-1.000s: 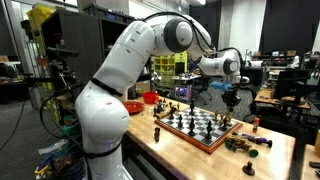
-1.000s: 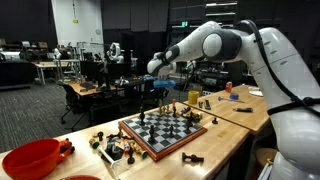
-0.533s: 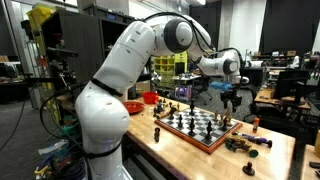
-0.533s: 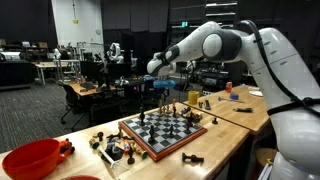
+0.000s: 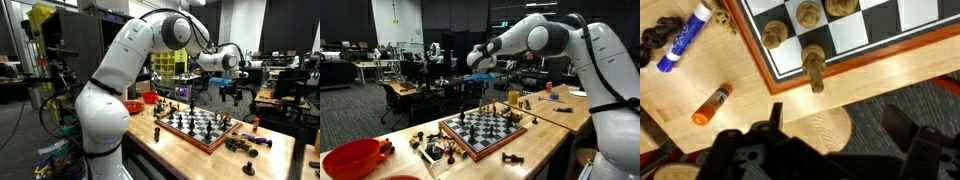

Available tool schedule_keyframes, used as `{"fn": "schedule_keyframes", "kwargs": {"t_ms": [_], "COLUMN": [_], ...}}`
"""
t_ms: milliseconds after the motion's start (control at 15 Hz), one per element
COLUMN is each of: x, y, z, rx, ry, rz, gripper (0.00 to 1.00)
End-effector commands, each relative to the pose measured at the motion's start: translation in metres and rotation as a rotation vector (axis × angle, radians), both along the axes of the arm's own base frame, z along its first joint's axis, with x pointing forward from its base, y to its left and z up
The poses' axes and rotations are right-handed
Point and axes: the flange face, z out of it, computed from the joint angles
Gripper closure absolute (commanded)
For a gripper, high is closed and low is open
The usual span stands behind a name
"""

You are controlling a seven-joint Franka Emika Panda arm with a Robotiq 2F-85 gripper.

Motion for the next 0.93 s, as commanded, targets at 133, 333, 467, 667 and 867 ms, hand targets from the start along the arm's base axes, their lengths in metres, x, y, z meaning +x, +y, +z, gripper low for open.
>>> {"fn": "schedule_keyframes", "kwargs": {"t_ms": [133,333,467,667,867], "x": [-0.03,-0.052,-0.07,-0.1,-0.135], "y": [0.016,0.025,0.031,0.038,0.046], "z": [0.06,0.088,0.103,0.119,0.127], "rx": [-0.016,-0.044,-0.064,-0.106,-0.139], "ry": [-0.04,-0.06,-0.066,-0.065,-0.045], "rz": [0.095,0.152,0.19,0.261,0.383], "gripper": [0.0,0.0,0.0,0.0,0.0]}}
